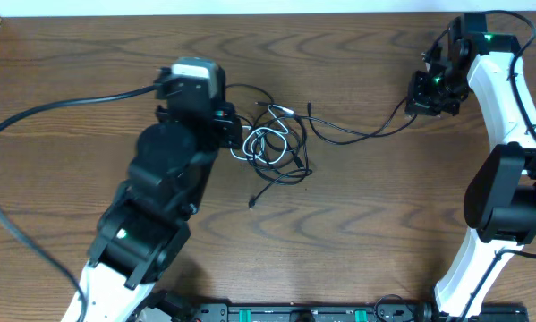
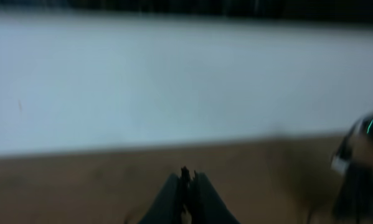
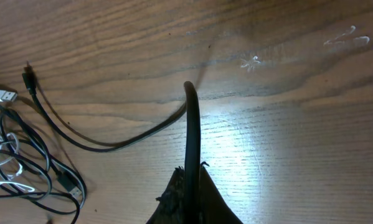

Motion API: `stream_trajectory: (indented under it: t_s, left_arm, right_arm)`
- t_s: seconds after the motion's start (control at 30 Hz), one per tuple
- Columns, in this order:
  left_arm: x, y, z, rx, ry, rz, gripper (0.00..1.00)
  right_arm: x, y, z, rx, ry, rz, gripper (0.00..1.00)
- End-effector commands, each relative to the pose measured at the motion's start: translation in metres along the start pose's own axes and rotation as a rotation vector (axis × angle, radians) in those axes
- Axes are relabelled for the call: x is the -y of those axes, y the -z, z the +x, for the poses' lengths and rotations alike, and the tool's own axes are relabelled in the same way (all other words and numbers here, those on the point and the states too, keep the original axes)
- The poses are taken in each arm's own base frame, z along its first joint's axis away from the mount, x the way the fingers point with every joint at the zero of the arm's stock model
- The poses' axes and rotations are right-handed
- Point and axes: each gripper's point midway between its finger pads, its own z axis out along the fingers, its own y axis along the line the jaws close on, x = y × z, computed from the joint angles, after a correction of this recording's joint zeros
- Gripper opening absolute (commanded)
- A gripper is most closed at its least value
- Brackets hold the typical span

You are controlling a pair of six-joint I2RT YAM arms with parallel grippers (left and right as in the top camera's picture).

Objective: Untangle cables

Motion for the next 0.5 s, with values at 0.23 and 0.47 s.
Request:
stream_trajectory:
  t_s: [0.23,0.47]
  left_arm:
    - [0.017,-0.059,0.127,-0.442,-0.07,0.042,0.61]
    - [0.017,-0.096,0.191,-0.601,-0.136,0.02,0.65]
  right_arm:
    - [-0.002,-0.004,0.001,-0.008,0.022,-0.006,0.01]
    - [-0.002,-0.004,0.001,-0.009,0.022,-0.006,0.01]
